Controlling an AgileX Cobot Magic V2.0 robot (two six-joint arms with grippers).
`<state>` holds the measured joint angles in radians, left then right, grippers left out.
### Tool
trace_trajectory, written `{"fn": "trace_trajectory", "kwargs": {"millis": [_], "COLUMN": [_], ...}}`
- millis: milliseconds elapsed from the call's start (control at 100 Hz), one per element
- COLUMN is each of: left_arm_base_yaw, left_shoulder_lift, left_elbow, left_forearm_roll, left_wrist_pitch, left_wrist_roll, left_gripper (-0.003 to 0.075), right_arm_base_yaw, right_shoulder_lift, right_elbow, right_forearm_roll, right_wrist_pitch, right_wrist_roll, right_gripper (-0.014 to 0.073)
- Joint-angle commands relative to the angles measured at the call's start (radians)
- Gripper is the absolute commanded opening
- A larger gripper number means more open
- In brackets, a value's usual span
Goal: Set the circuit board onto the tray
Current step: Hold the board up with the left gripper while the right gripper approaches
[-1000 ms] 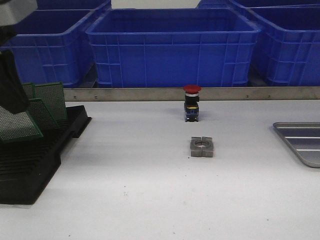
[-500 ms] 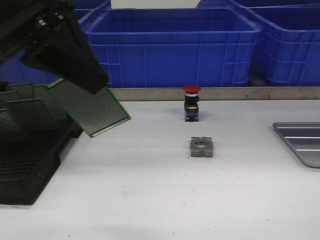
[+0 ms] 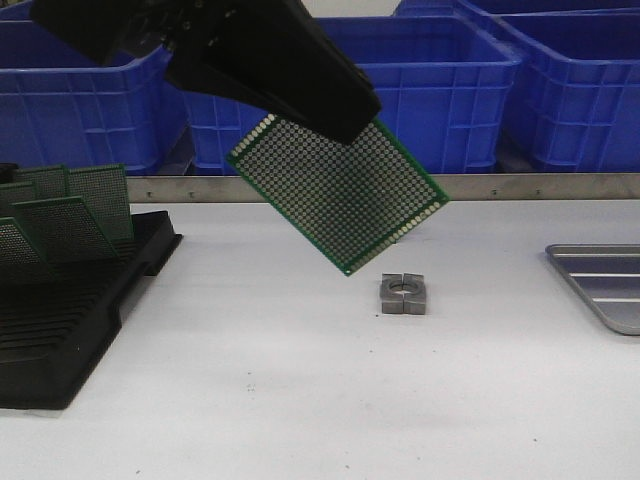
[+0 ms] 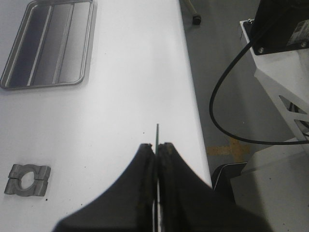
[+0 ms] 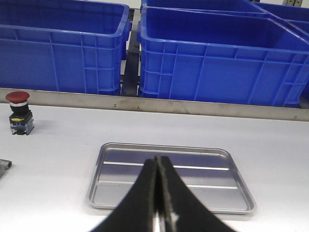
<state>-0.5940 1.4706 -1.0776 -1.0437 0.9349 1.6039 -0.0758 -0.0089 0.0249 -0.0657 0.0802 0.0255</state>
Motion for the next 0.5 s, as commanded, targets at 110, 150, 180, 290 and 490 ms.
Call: {"fn": "trace_trajectory", "kwargs": {"millis": [110,150,180,290,490], "left_arm_base_yaw": [-0.009,-0.009,-0.009,-0.009,-0.009], "left_shoulder_lift": [-0.033,-0.033,-0.033,-0.033,-0.033], "left_elbow": [-0.031,-0.031,-0.031,-0.031,-0.031], "left_forearm_roll": [-0.079,-0.079,-0.079,-0.079,-0.079], "left_wrist_pitch": [-0.004,-0.004,-0.004,-0.004,-0.004], "left_wrist_roll": [0.0,0.0,0.0,0.0,0.0], "left_gripper": [-0.002,-0.002,-0.002,-0.002,-0.002], "right_arm_base_yaw": [-0.007,-0.007,-0.007,-0.006,-0.006], "right_shoulder_lift": [-0.024,-0.024,-0.024,-0.012,0.127], "right_elbow": [0.001,0.001,-0.002,-0.049,-0.254], "right_forearm_roll": [-0.008,-0.007,-0.007,-0.006,-0.007], "right_wrist_pitch": [-0.08,-0.08,-0.08,-0.005,0.293], "right_wrist_roll": [-0.001,0.0,0.001,0.002,0.0], "right_gripper": [-0.0061,-0.0061,-0.0061,-0.0061,-0.0061]}}
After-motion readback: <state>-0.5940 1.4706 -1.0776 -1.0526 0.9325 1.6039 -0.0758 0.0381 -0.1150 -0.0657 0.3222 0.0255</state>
